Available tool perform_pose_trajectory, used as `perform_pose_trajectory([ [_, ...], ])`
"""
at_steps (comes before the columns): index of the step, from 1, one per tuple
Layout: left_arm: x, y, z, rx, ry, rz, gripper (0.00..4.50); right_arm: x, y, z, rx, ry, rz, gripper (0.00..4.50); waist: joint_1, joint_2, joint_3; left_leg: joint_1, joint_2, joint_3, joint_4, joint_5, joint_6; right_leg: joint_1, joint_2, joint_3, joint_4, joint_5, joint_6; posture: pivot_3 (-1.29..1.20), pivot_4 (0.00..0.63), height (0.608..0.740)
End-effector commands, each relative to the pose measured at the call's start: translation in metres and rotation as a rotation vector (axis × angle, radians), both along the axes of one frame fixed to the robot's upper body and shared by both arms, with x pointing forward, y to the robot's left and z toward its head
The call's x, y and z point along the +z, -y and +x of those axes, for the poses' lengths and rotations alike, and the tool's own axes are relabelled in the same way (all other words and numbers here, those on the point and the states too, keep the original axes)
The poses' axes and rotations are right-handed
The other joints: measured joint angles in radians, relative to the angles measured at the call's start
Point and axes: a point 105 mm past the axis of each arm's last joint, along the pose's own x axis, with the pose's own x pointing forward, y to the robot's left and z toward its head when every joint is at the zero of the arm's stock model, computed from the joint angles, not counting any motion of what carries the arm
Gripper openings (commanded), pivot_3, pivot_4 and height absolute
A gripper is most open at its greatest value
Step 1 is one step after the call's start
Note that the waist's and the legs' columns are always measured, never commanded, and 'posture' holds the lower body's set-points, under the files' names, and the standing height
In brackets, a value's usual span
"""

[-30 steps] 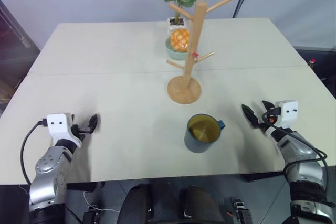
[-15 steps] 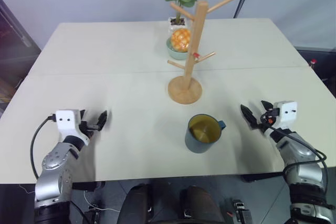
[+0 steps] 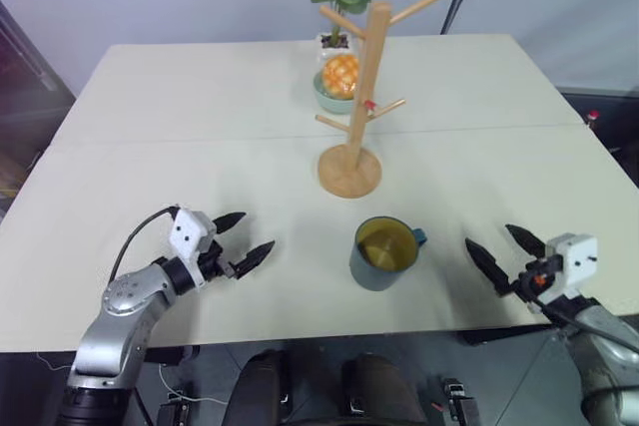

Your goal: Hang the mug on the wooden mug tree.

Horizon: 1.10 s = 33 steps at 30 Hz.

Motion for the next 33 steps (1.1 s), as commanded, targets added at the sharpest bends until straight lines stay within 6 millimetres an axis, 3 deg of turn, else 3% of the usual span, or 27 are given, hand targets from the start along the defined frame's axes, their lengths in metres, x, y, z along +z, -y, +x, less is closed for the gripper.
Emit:
perform_pose_trajectory([
  [1, 0.012, 0.016, -0.011, -0.138, 0.043, 0.016, 4.5, 0.006, -0.028, -0.008, 0.1, 0.025, -0.017, 4.45, -0.001, 0.0, 0.0, 0.0, 0.0, 0.0, 0.0, 0.0, 0.0, 0.0, 0.0, 0.0, 0.0, 0.0, 0.0, 0.0, 0.15, 0.74],
  [3, 0.015, 0.023, -0.018, -0.202, 0.04, 0.02, 4.5, 0.001, -0.045, -0.012, 0.144, 0.015, -0.017, 4.45, 0.001, 0.0, 0.0, 0.0, 0.0, 0.0, 0.0, 0.0, 0.0, 0.0, 0.0, 0.0, 0.0, 0.0, 0.0, 0.0, 0.15, 0.74],
  [7, 0.018, 0.028, -0.025, -0.258, 0.04, 0.034, 4.5, -0.006, -0.058, -0.011, 0.16, 0.015, -0.015, 4.45, 0.002, 0.0, 0.0, -0.001, 0.0, 0.0, 0.0, 0.0, 0.0, -0.001, -0.001, 0.0, 0.0, -0.001, -0.002, 0.0, 0.15, 0.74],
  [18, 0.017, 0.024, -0.032, -0.275, 0.054, 0.04, 4.5, -0.01, -0.064, -0.009, 0.203, 0.03, -0.015, 4.45, 0.002, 0.0, 0.0, -0.001, 0.0, 0.0, 0.0, 0.0, 0.0, -0.001, -0.001, 0.0, 0.0, -0.001, -0.002, 0.0, 0.15, 0.74],
  [33, 0.024, 0.027, -0.031, -0.267, 0.074, 0.047, 4.5, 0.0, -0.086, 0.023, 0.217, 0.086, 0.003, 4.45, 0.002, 0.0, 0.0, -0.001, -0.001, 0.0, 0.0, 0.0, 0.0, -0.001, -0.001, 0.0, 0.0, -0.001, -0.002, 0.0, 0.15, 0.74],
])
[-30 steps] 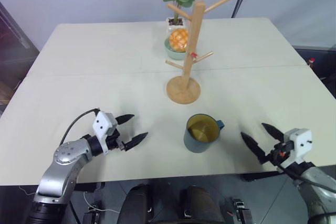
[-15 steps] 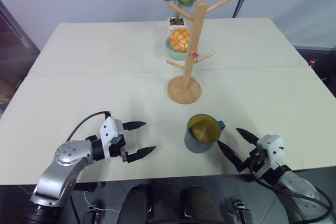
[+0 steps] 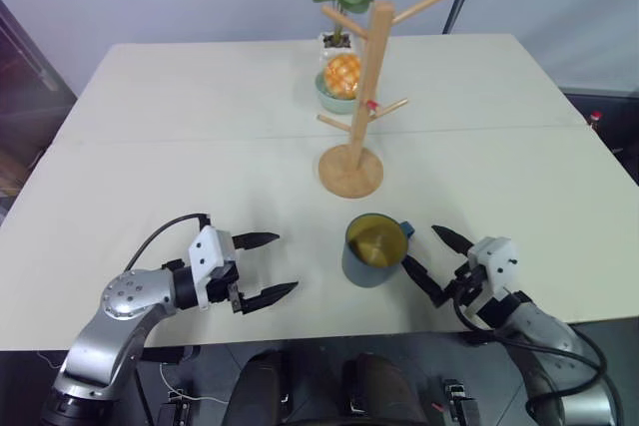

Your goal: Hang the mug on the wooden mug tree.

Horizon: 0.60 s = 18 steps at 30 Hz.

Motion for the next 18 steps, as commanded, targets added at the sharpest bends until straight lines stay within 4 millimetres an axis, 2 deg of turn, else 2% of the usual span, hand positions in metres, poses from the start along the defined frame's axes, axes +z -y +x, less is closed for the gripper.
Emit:
perform_pose_trajectory([
  [1, 0.0107, 0.0002, 0.0002, -0.006, 0.04, -0.014, 4.5, 0.004, -0.0035, 0.005, 0.002, 0.024, 0.01, 4.45, 0.0, 0.0, 0.0, 0.0, 0.0, 0.0, 0.0, 0.0, 0.0, 0.0, 0.0, 0.0, 0.0, 0.0, 0.0, 0.0, 0.15, 0.74],
  [3, 0.01, -0.0008, 0.0009, -0.004, 0.041, -0.014, 4.5, 0.0028, -0.0041, 0.0069, 0.002, 0.024, 0.011, 4.45, 0.0, 0.0, 0.0, 0.0, 0.0, 0.0, 0.0, 0.0, 0.0, 0.0, 0.0, 0.0, 0.0, 0.0, 0.0, 0.0, 0.15, 0.74],
  [6, 0.009, -0.0018, 0.0013, 0.0, 0.041, -0.013, 4.5, 0.0014, -0.0055, 0.0079, 0.009, 0.023, 0.015, 3.59, 0.0, 0.0, 0.0, 0.0, 0.0, 0.0, 0.0, 0.0, 0.0, 0.0, 0.0, 0.0, 0.0, 0.0, 0.0, 0.0, 0.15, 0.74],
  [11, 0.0088, -0.0009, 0.0008, 0.001, 0.043, -0.015, 4.5, 0.0026, -0.0092, 0.007, 0.034, 0.023, 0.033, 0.95, 0.0, 0.0, 0.0, 0.0, 0.0, 0.0, 0.0, 0.0, 0.0, 0.0, 0.0, 0.0, 0.0, 0.0, 0.001, 0.0, 0.15, 0.74],
  [13, 0.0088, -0.0007, 0.0006, 0.003, 0.043, -0.016, 4.5, 0.0038, -0.0095, 0.0062, 0.038, 0.025, 0.035, 0.04, 0.0, 0.0, 0.0, 0.0, 0.0, 0.0, 0.0, 0.0, 0.0, 0.0, 0.0, 0.0, 0.0, 0.0, 0.001, 0.0, 0.15, 0.74],
  [18, 0.009, -0.0001, 0.0006, 0.006, 0.043, -0.017, 4.5, 0.0093, -0.0099, 0.0052, 0.045, 0.04, 0.028, 0.04, 0.0, 0.0, 0.0, 0.0, 0.0, 0.0, 0.0, 0.0, 0.0, 0.0, 0.0, 0.0, 0.0, 0.001, 0.002, 0.0, 0.15, 0.74],
])
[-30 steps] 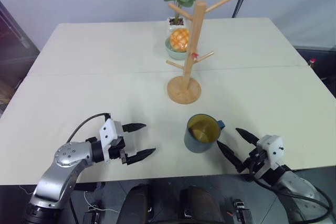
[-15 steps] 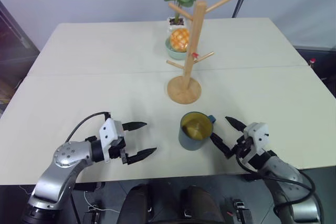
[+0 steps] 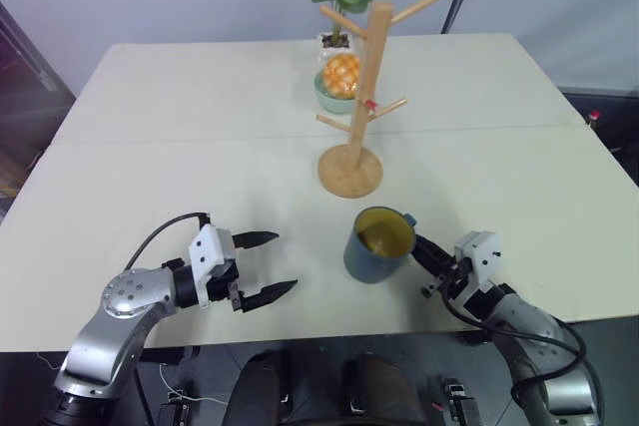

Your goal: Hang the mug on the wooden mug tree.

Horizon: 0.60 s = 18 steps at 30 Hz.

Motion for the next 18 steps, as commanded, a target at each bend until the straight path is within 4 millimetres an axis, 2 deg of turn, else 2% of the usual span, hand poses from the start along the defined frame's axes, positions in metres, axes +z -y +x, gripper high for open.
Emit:
perform_pose_trajectory([
  [1, 0.01, 0.001, -0.001, -0.003, 0.046, -0.016, 4.5, 0.017, -0.003, 0.0, 0.017, 0.068, -0.002, 0.04, 0.0, 0.0, 0.0, 0.0, 0.0, 0.0, 0.0, 0.0, 0.0, 0.0, 0.0, 0.0, 0.0, 0.0, 0.0, 0.0, 0.15, 0.74],
  [3, 0.01, 0.001, 0.0, 0.001, 0.047, -0.017, 4.5, 0.022, -0.002, 0.001, 0.014, 0.096, -0.043, 0.04, 0.0, 0.0, 0.0, 0.0, 0.0, 0.0, 0.0, 0.0, 0.0, 0.0, 0.0, 0.0, 0.0, 0.0, 0.0, 0.0, 0.15, 0.74],
  [6, 0.011, 0.0, 0.002, 0.011, 0.053, -0.015, 4.5, 0.039, 0.001, 0.011, -0.005, 0.195, -0.152, 0.04, -0.002, 0.0, 0.0, 0.0, 0.0, 0.0, 0.0, 0.0, 0.0, 0.0, 0.0, 0.0, 0.0, 0.001, 0.001, 0.0, 0.15, 0.74],
  [10, 0.014, -0.006, 0.011, 0.057, 0.081, -0.011, 4.5, 0.078, -0.001, 0.024, 0.033, 0.404, -0.412, 0.04, 0.0, 0.001, 0.0, 0.0, 0.0, 0.0, 0.001, 0.0, 0.0, 0.0, 0.0, 0.0, 0.001, 0.0, 0.0, 0.0, 0.15, 0.74],
  [18, 0.021, -0.009, 0.018, 0.086, 0.117, -0.019, 4.5, 0.124, -0.006, 0.035, 0.02, 0.588, -0.562, 0.04, 0.002, -0.001, 0.001, -0.001, -0.001, 0.0, 0.001, 0.0, 0.001, 0.0, 0.001, -0.001, 0.0, 0.001, 0.003, 0.0, 0.15, 0.74],
])
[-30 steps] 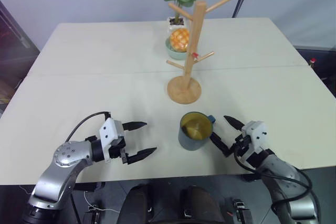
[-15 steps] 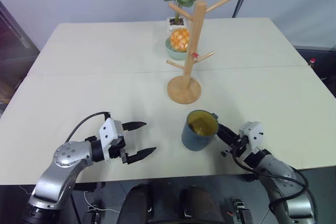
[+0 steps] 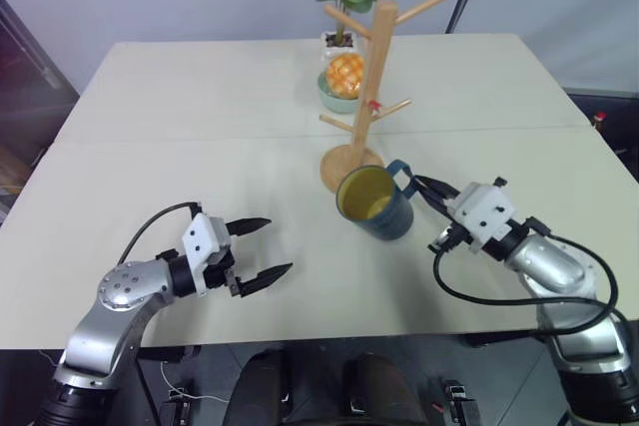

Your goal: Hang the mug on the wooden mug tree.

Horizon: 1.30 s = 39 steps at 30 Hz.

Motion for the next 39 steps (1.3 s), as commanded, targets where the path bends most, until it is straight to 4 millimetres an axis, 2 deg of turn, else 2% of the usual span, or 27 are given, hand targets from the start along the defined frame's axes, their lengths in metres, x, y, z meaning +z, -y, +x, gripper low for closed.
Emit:
perform_pose_trajectory([
  [1, 0.015, -0.002, 0.004, 0.013, 0.067, -0.016, 4.5, 0.031, -0.004, -0.002, 0.004, 0.124, -0.052, 0.04, 0.0, 0.0, 0.0, 0.0, 0.0, 0.0, 0.0, 0.0, 0.0, 0.0, 0.0, 0.0, 0.0, 0.0, 0.0, 0.0, 0.15, 0.74],
  [9, 0.027, -0.002, 0.011, 0.026, 0.101, -0.039, 4.5, 0.069, -0.018, -0.003, 0.073, 0.22, -0.136, 0.04, -0.003, 0.0, 0.0, 0.001, 0.0, 0.0, 0.001, 0.0, 0.0, 0.001, 0.0, 0.0, 0.001, 0.0, 0.0, 0.0, 0.15, 0.74],
  [15, 0.037, -0.002, 0.012, 0.021, 0.123, -0.077, 4.5, 0.082, -0.026, 0.007, 0.044, 0.221, -0.162, 0.04, -0.002, 0.0, 0.0, 0.001, 0.0, 0.0, 0.001, 0.0, 0.0, 0.001, 0.001, 0.0, 0.001, 0.0, 0.0, 0.0, 0.15, 0.74],
  [24, 0.049, 0.0, 0.01, 0.012, 0.142, -0.112, 4.5, 0.092, -0.033, 0.018, 0.023, 0.228, -0.195, 0.04, -0.004, 0.0, 0.0, 0.001, 0.0, 0.0, 0.001, 0.0, 0.0, 0.001, 0.001, 0.0, 0.001, 0.0, 0.0, 0.0, 0.15, 0.74],
  [33, 0.093, 0.002, 0.014, 0.035, 0.213, -0.256, 4.5, 0.091, -0.035, 0.031, 0.002, 0.208, -0.23, 0.04, -0.002, 0.0, 0.0, 0.001, 0.0, 0.0, 0.002, 0.0, 0.0, 0.001, 0.001, -0.001, 0.001, 0.0, 0.001, 0.0, 0.15, 0.74],
  [39, 0.107, 0.001, 0.015, 0.047, 0.238, -0.296, 4.5, 0.086, -0.034, 0.037, -0.021, 0.183, -0.255, 0.04, -0.003, 0.0, 0.0, 0.001, 0.0, 0.0, 0.002, 0.0, 0.0, 0.001, 0.001, -0.001, 0.001, 0.0, 0.001, 0.0, 0.15, 0.74],
])
